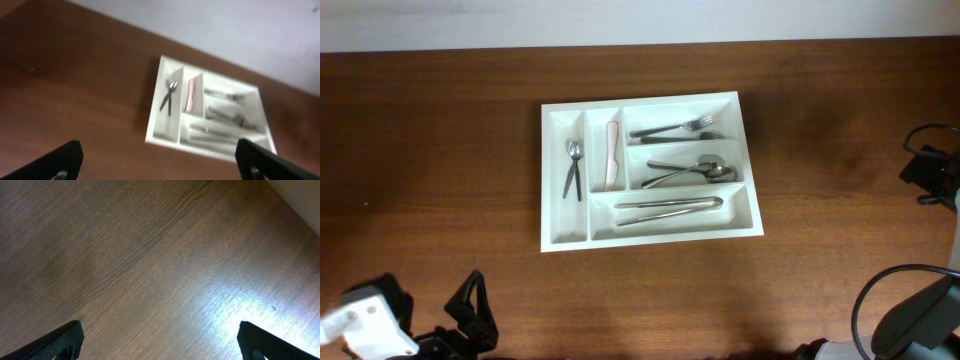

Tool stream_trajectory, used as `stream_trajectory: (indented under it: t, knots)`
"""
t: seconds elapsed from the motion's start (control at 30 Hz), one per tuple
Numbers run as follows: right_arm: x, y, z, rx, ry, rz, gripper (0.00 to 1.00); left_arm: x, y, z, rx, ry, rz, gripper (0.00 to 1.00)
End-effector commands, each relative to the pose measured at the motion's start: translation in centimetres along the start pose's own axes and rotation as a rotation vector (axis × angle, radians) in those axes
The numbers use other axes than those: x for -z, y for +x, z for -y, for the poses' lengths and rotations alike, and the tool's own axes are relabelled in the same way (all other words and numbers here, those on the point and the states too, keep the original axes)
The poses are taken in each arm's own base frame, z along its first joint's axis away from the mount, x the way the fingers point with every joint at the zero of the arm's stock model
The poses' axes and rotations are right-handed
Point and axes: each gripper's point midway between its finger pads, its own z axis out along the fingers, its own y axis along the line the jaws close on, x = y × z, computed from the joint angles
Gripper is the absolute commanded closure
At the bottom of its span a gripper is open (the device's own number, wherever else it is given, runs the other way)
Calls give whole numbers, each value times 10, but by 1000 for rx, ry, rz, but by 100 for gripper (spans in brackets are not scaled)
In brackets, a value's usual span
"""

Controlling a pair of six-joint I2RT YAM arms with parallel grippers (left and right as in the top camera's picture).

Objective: Pack container

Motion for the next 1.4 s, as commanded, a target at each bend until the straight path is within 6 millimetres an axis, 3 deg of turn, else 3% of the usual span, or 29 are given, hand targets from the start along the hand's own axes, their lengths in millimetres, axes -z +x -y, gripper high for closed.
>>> stream_trajectory:
  t: [0.0, 0.13, 0.27, 0.37, 0.53, 0.6, 0.8, 1.17, 1.27, 1.37]
  knots:
    - [0, -1, 5, -5, 18, 5, 1, -32, 22, -9, 39, -37, -36, 1]
    - [0, -1, 5, -5, 18, 5, 1, -86, 67, -17, 141, -80, -158, 1]
    - [0, -1, 5, -5, 18, 5, 1, -113, 119, -33, 135, -143, -316, 1]
    - [0, -1, 5, -5, 18, 5, 1, -123, 141, -57, 106, -256, -350, 1]
    - [0, -1, 5, -5, 18, 5, 1, -127, 176, -74, 84, -323, -447, 1]
    - [0, -1, 5, -5, 18, 5, 1, -132, 173, -76, 82, -329, -425, 1]
    - [0, -1, 5, -5, 18, 5, 1, -147, 143, -68, 98, -299, -278, 1]
    - [0, -1, 5, -5, 18, 5, 1, -158, 97, -65, 140, -266, -5, 1]
    - [0, -1, 5, -5, 18, 5, 1, -158, 94, -57, 167, -185, 68, 1]
    - [0, -1, 5, -5, 18, 5, 1, -154, 103, -56, 173, -145, 72, 1]
